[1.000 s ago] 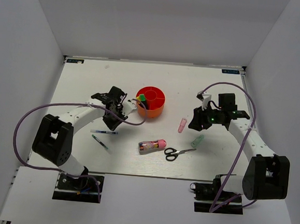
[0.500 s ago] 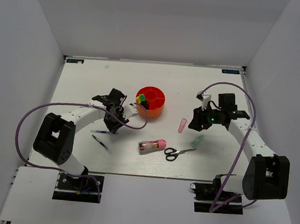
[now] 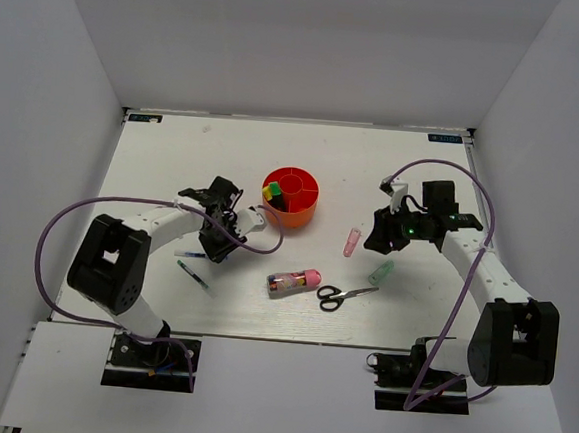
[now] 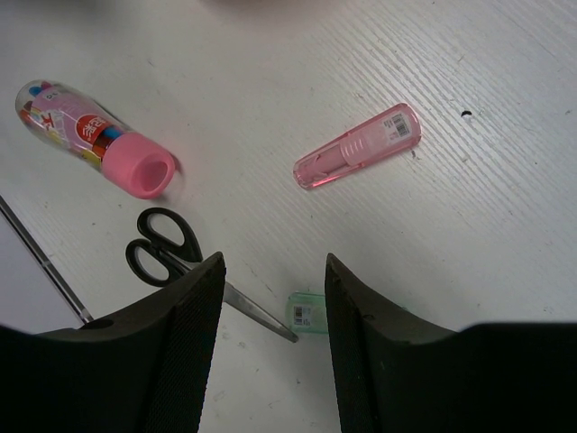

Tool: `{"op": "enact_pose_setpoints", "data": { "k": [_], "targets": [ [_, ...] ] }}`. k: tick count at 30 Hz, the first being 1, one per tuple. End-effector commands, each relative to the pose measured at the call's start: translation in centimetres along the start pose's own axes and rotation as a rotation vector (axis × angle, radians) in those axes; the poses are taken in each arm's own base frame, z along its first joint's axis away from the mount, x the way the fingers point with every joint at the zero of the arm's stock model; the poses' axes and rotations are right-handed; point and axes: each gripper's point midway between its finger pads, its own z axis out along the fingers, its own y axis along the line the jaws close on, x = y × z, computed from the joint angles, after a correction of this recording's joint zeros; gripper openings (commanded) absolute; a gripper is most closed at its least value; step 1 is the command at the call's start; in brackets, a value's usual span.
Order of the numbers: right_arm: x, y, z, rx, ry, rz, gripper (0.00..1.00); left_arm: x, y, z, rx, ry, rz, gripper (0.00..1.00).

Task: Sort the stationery into containers
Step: Pick up the pen from the center of the board.

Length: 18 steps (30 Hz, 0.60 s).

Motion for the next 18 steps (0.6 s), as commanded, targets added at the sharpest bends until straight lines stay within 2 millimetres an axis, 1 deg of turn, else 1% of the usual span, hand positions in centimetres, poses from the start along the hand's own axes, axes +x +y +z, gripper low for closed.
{"op": "enact_pose_setpoints", "data": {
  "k": [1, 2, 4, 5, 9, 12, 13, 14, 16, 17, 18],
  "targets": [
    [-0.4, 0.5, -0.3, -0.018, -0.015, -0.023, 0.52, -1.5, 0.8, -0.2, -0.007, -0.053, 0.016, 0.44],
    [-0.2, 0.6, -0.1, -0.024, -0.005, -0.016, 0.52, -1.3, 0.8, 0.0, -0.005, -0.042, 0.018, 0.44],
    [-0.3, 0.6, -0.3, -0.023, -0.009, -0.017, 0.52, -1.3, 0.8, 0.3, -0.004, -0.041, 0.021, 0.44],
    [-0.3, 0.5, -0.3, -0.021, -0.011, -0.018, 0.52, -0.9, 0.7, 0.6, 0.001, -0.028, 0.016, 0.44],
    [-0.3, 0.6, -0.3, -0.024, -0.01, -0.019, 0.52, -0.7, 1.1, 1.1, -0.023, -0.022, 0.01, 0.44],
    [-0.4, 0.7, -0.3, -0.03, -0.013, -0.02, 0.52, 0.0, 1.3, 1.6, -0.036, 0.005, 0.01, 0.44],
    [-0.4, 0.6, -0.4, -0.026, -0.015, -0.022, 0.52, 0.4, 1.4, 1.8, -0.04, 0.024, 0.005, 0.43],
    [-0.4, 0.6, -0.4, -0.025, -0.013, -0.021, 0.52, 0.3, 1.7, 1.9, -0.059, 0.025, 0.006, 0.43],
    [-0.4, 0.8, -0.4, -0.03, -0.013, -0.023, 0.52, 1.2, 1.6, 2.4, -0.068, 0.053, -0.004, 0.41],
    [-0.4, 0.7, -0.5, -0.026, -0.015, -0.022, 0.52, 1.3, 2.1, 2.6, -0.094, 0.055, -0.002, 0.4],
    [-0.4, 0.8, -0.5, -0.027, -0.014, -0.022, 0.52, 1.6, 2.0, 2.8, -0.096, 0.058, -0.007, 0.4]
  ]
}}
